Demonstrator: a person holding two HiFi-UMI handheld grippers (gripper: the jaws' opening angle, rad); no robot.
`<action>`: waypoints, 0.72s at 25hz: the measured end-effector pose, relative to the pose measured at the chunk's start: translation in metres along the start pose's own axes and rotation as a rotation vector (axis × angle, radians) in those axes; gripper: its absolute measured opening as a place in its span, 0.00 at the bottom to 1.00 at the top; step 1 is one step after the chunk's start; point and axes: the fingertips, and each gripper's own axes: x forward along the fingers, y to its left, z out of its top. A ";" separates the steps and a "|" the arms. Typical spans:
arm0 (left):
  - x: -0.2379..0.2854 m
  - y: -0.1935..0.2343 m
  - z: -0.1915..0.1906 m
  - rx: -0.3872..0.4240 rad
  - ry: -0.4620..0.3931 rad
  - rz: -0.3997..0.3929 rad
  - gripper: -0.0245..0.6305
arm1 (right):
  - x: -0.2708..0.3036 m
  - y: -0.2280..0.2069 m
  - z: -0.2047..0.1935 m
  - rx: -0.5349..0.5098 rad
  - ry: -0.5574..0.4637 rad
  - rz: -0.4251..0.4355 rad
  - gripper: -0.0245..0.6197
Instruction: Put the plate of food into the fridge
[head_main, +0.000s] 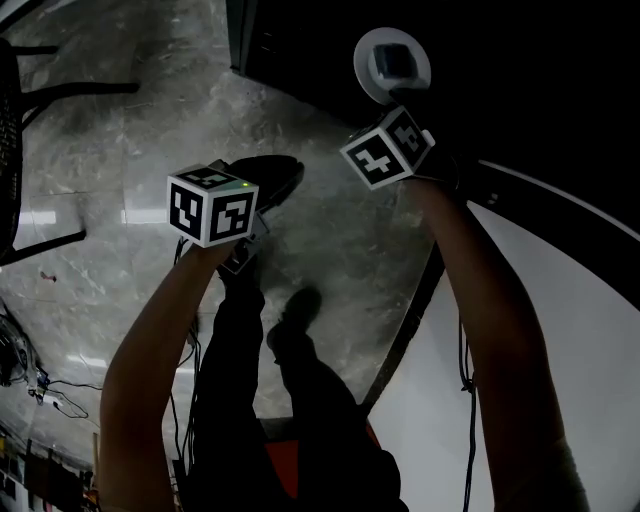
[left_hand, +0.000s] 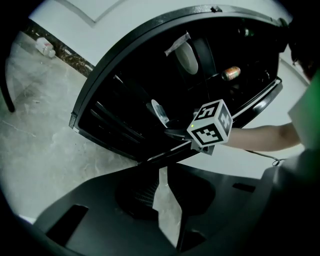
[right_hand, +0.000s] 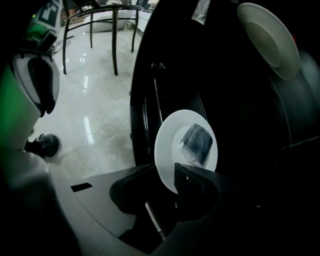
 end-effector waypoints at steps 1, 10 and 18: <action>-0.001 0.000 -0.002 0.003 0.006 -0.002 0.12 | 0.001 -0.002 0.000 0.033 -0.001 0.009 0.18; -0.015 0.004 -0.007 -0.027 -0.005 -0.007 0.12 | -0.002 -0.007 0.006 0.171 -0.040 0.089 0.21; -0.022 0.008 -0.016 -0.058 -0.016 0.010 0.12 | -0.011 -0.001 0.016 0.100 -0.127 0.046 0.21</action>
